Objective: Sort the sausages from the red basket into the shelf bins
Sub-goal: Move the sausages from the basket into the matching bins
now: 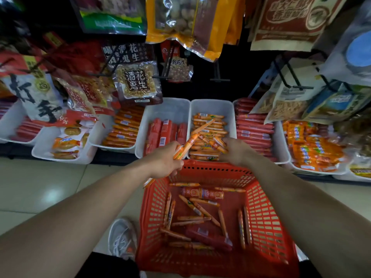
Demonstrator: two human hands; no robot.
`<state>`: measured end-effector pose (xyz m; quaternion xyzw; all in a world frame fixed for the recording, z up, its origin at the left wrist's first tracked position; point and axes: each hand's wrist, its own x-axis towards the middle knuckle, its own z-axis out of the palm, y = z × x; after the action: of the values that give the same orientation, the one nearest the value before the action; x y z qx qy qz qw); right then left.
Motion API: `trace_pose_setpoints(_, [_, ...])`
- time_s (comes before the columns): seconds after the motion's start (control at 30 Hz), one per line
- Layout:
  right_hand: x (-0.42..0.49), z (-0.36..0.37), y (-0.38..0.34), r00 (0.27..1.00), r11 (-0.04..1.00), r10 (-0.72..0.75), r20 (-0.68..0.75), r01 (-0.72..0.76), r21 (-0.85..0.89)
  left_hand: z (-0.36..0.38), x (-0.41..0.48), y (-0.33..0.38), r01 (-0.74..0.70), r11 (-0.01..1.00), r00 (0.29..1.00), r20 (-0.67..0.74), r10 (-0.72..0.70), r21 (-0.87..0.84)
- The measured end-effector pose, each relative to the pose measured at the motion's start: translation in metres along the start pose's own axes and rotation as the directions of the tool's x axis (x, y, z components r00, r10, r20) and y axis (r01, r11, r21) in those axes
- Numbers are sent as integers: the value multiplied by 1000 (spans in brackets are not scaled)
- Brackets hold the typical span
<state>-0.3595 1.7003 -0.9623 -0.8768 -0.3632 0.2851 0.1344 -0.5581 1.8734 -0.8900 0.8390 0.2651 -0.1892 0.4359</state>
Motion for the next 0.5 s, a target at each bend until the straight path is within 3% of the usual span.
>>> trace_pose_setpoints(0.2, [63, 12, -18, 999, 998, -28, 18, 30, -60, 1, 12, -4, 12, 1000, 999, 36, -12, -3])
trace_pose_setpoints(0.5, [88, 42, -1, 995, 979, 96, 29, -89, -184, -2, 17, -11, 20, 999, 999, 45, -18, -28])
